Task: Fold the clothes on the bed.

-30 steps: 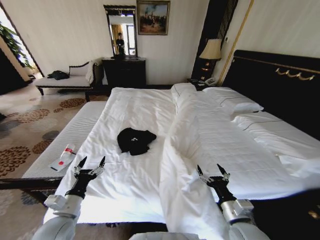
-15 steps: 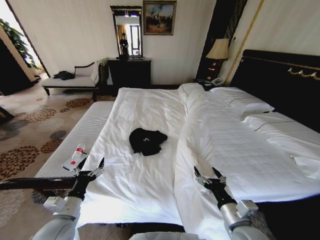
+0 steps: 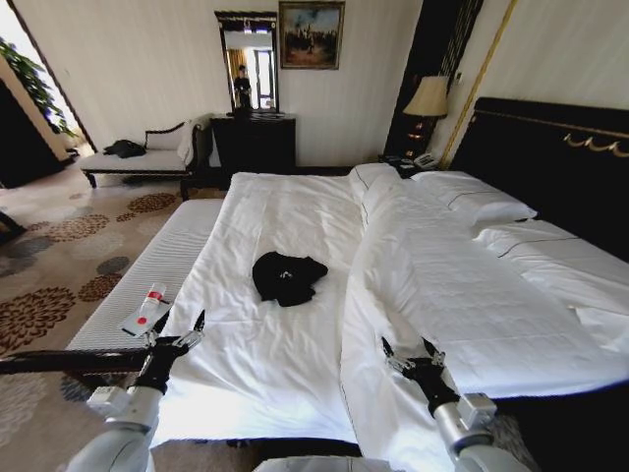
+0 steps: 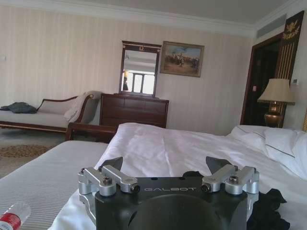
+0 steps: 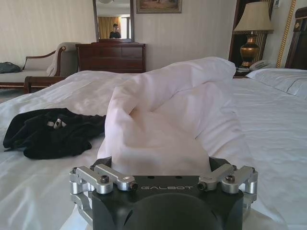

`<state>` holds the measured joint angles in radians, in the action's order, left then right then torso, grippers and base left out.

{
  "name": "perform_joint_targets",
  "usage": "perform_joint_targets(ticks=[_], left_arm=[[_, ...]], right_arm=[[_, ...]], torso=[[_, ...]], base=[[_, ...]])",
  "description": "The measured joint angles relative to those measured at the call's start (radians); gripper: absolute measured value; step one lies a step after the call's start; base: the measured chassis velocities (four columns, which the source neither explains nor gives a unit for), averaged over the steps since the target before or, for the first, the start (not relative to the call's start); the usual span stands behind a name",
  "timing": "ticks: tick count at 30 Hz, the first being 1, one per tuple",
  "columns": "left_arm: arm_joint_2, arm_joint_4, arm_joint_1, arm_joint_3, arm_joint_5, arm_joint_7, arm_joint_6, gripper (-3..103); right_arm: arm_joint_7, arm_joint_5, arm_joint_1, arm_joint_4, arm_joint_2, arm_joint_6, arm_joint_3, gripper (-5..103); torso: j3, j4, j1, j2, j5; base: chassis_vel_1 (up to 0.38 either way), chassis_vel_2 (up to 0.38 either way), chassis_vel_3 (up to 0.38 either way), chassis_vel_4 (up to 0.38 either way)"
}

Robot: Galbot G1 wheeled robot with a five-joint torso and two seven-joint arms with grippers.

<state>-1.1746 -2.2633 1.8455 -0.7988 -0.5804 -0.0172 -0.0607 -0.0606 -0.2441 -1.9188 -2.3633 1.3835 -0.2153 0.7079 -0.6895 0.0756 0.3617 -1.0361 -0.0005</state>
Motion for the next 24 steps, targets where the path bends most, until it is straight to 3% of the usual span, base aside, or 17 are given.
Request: perform_joint_targets(ticks=[3,7,13,15,16,17,18,20,22,24], left_arm=[[0.001,0.0,-0.002,0.0,0.0,0.0,0.0,99],[0.001,-0.001,-0.002,0.001,-0.001,-0.001,0.001,99],[-0.001,-0.001,0.0,-0.001,0.0,-0.001,0.001,99],[-0.002,0.0,-0.001,-0.003,0.0,-0.002,0.001,99],[-0.003,0.0,-0.001,-0.003,0.0,-0.002,0.001,99],[-0.006,0.0,-0.001,-0.003,0.0,-0.002,0.001,99],[-0.006,0.0,-0.001,-0.003,0.0,-0.002,0.001,99],[-0.01,0.002,0.002,-0.003,0.001,-0.002,0.001,99],[-0.011,0.003,0.003,-0.002,0.001,-0.002,0.001,99],[-0.013,0.004,0.003,-0.001,0.002,-0.002,0.0,99]], right_arm=[[0.0,0.001,0.002,0.002,-0.004,-0.001,0.001,100],[0.002,-0.003,0.006,0.009,-0.012,-0.001,0.011,79],[0.003,-0.003,0.011,0.012,-0.01,-0.001,0.003,63],[0.003,0.0,0.012,0.015,-0.008,0.001,-0.003,52],[0.003,0.001,0.012,0.016,-0.007,0.002,-0.004,52],[0.002,0.002,0.013,0.017,-0.006,0.003,-0.005,41],[0.002,0.002,0.013,0.017,-0.006,0.003,-0.005,41],[0.002,0.003,0.013,0.017,-0.004,0.005,-0.006,30],[0.002,0.003,0.013,0.017,-0.004,0.005,-0.006,30],[0.002,0.003,0.013,0.017,-0.003,0.007,-0.006,19]], torso=[[0.0,0.0001,0.0,0.0,0.0],[0.0,0.0,0.0,0.0,0.0],[0.0,0.0,0.0,0.0,0.0],[0.0,0.0,0.0,0.0,0.0],[0.0,0.0,0.0,0.0,0.0],[0.0,0.0,0.0,0.0,0.0],[0.0,0.0,0.0,0.0,0.0],[0.0,0.0,0.0,0.0,-0.0001],[0.0,0.0,0.0,0.0,0.0],[0.0,0.0,0.0,0.0,0.0]], base=[[0.0,0.0,0.0,0.0],[0.0,0.0,0.0,0.0],[0.0,0.0,0.0,0.0],[0.0,0.0,0.0,0.0],[0.0,0.0,0.0,0.0],[0.0,0.0,0.0,0.0],[0.0,0.0,0.0,0.0],[0.0,0.0,0.0,0.0],[0.0,0.0,0.0,0.0],[0.0,0.0,0.0,0.0]])
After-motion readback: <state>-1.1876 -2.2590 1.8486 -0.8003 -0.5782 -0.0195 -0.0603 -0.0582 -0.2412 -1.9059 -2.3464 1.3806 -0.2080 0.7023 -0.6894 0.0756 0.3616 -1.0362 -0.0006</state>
